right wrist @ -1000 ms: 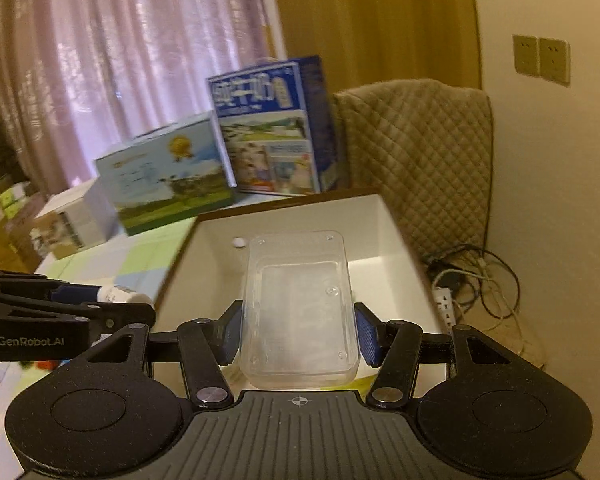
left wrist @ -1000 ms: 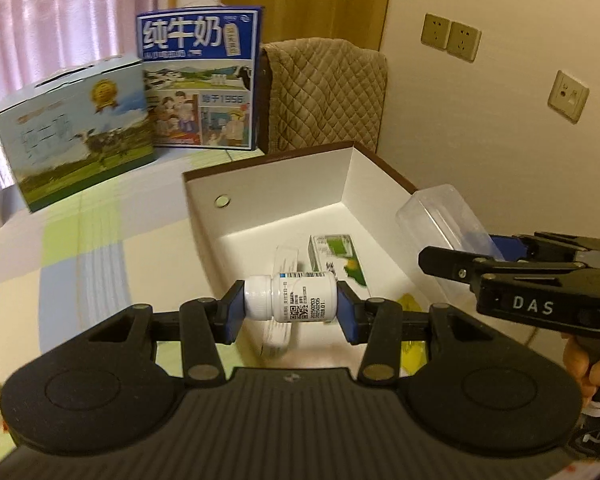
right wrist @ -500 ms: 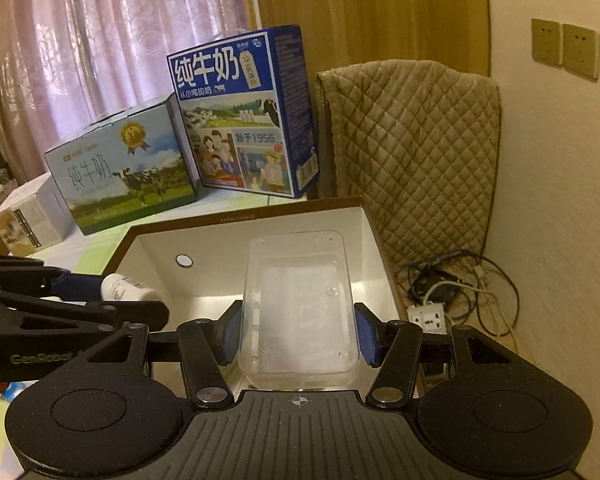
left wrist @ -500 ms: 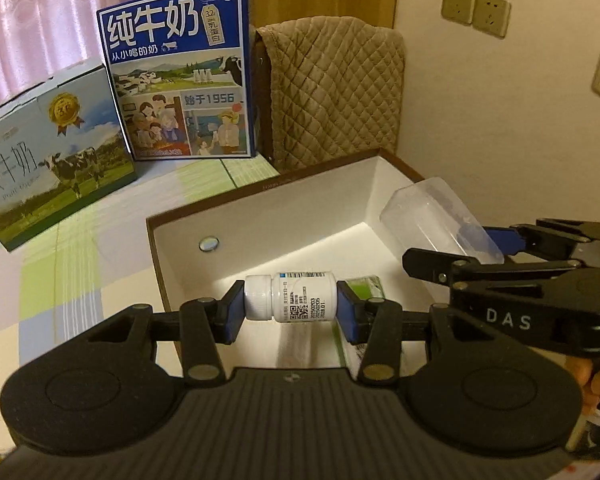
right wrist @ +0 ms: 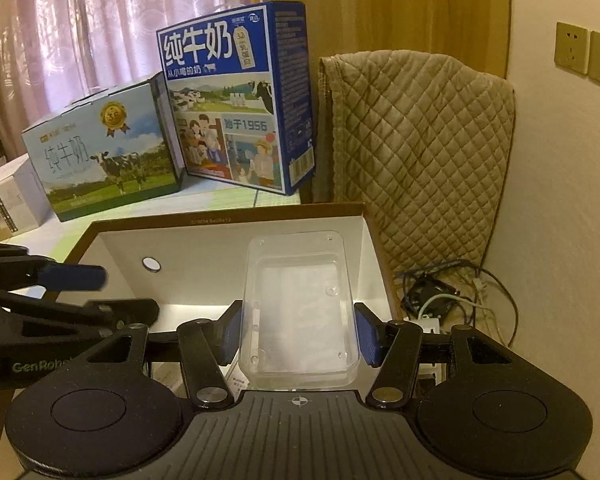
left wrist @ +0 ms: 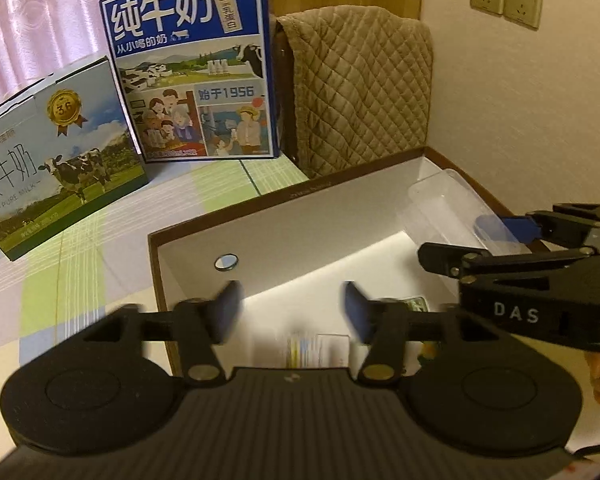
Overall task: Organize objects
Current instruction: 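Open both tools to drop the tray and pill bottle into the box, then move both tools back over the table toward the blue tube and red packet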
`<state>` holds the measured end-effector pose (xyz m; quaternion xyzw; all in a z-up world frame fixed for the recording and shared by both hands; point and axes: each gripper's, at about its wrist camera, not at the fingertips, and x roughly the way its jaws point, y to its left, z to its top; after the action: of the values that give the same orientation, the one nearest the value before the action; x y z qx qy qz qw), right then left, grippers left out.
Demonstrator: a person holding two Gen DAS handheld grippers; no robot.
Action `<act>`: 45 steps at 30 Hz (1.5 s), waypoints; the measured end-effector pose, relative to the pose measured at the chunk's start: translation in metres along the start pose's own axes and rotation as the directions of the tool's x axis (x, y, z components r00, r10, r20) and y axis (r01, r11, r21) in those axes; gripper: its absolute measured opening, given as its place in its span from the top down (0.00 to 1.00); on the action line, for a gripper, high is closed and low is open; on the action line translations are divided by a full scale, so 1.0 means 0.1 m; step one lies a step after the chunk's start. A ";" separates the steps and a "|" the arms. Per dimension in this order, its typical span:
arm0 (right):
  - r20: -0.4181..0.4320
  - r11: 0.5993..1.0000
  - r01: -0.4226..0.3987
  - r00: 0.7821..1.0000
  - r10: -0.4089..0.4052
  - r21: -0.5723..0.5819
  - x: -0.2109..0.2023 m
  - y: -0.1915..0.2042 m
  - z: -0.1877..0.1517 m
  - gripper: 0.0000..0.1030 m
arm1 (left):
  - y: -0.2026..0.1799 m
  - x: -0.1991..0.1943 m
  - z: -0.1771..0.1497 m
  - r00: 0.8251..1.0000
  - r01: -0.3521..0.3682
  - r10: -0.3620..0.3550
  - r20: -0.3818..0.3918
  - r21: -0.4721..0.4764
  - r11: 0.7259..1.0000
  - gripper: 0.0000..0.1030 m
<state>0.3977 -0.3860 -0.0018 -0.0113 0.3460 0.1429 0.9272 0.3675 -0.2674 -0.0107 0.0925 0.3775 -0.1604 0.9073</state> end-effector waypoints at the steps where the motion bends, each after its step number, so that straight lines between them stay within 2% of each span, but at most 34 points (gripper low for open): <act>1: 0.001 1.000 0.004 1.000 -0.004 0.000 0.00 0.00 0.01 0.48 | 0.01 0.00 -0.01 1.000 -0.008 0.008 0.009 -0.005 1.000 0.30; 10: 0.002 1.000 0.008 1.000 -0.008 0.025 0.04 -0.02 0.00 0.48 | 0.02 0.00 -0.05 1.000 -0.026 0.025 0.006 0.034 0.999 0.28; 19: 0.029 0.995 -0.020 0.999 0.018 0.094 -0.12 -0.05 0.02 0.38 | 0.00 -0.16 -0.12 0.999 -0.016 0.014 0.030 0.056 0.998 0.25; 27: 0.052 0.992 -0.069 0.997 0.064 0.105 -0.56 -0.03 -0.18 0.35 | 0.05 -0.52 -0.25 0.997 0.041 -0.044 0.058 0.045 0.998 0.20; 36: 0.083 0.987 -0.103 0.992 0.093 0.124 -1.17 0.08 -0.42 0.34 | 0.16 -1.07 -0.47 0.989 0.122 -0.123 0.079 0.014 0.992 0.18; 41: 0.077 0.986 -0.084 0.994 0.073 0.145 -1.50 0.23 -0.50 0.33 | 0.28 -1.39 -0.64 0.982 0.174 -0.172 0.078 -0.021 0.984 0.15; 45: 0.072 0.989 -0.045 0.997 0.035 0.138 -1.70 0.43 -0.61 0.33 | 0.38 -1.64 -0.82 0.981 0.174 -0.171 0.087 -0.025 0.985 0.15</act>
<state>0.2243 -0.3956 0.0650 0.0657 0.3228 0.1374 0.9341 0.2189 -0.1727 0.0512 0.0380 0.3477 -0.2360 0.9066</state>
